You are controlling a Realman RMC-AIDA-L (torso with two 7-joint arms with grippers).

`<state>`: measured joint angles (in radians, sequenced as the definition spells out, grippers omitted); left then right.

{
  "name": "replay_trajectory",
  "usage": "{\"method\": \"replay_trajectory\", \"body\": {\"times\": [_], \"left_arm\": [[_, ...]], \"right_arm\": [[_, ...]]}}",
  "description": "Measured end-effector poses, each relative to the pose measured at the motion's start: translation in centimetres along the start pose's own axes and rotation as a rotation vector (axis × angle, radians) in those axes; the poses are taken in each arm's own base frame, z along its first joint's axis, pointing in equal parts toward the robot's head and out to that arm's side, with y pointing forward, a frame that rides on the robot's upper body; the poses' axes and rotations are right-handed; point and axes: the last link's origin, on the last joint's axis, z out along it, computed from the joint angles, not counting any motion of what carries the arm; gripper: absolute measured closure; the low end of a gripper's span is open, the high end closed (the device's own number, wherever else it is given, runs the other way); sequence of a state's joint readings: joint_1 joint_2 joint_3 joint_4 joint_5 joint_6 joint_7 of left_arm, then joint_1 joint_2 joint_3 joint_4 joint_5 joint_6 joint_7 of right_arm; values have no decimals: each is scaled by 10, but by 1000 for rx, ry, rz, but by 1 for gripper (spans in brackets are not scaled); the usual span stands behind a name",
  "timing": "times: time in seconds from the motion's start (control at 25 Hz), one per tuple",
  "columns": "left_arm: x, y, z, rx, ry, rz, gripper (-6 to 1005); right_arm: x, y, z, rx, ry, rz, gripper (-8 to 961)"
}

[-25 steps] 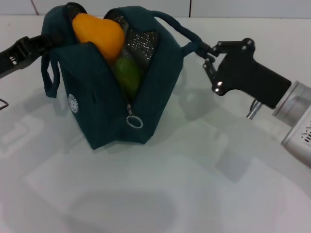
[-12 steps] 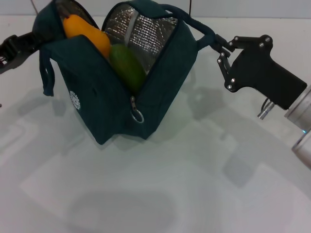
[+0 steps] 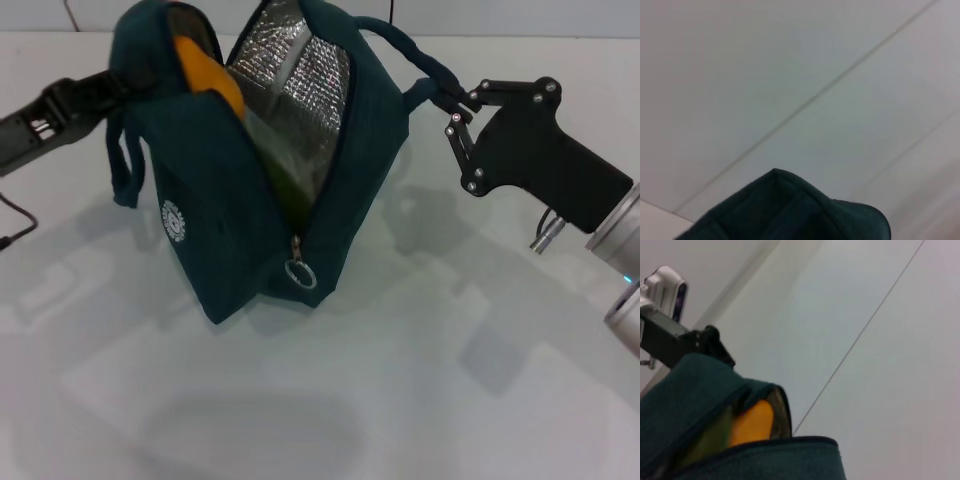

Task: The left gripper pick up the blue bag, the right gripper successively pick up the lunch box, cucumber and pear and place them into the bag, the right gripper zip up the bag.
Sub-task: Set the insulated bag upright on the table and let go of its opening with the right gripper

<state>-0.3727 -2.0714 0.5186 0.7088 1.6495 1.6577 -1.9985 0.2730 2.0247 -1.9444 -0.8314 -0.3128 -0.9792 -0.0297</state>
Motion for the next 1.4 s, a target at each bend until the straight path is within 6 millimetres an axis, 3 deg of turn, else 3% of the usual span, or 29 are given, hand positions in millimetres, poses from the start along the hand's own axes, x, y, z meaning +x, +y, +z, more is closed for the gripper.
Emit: {"method": "replay_trajectory", "body": {"times": [0.64,1.12,1.4], "left_arm": [[-30,3,18,-84,-70,-63,888],[-50,6,42,-141,-145,-70,887],[-51,8,51,-162,-151,-55,887]], "right_arm": [[-11,13,-27,-5,-28,-32,927],[-7,19,-51,1,2,-40,926],[-3,16,-70,13,25,-65,926]]}}
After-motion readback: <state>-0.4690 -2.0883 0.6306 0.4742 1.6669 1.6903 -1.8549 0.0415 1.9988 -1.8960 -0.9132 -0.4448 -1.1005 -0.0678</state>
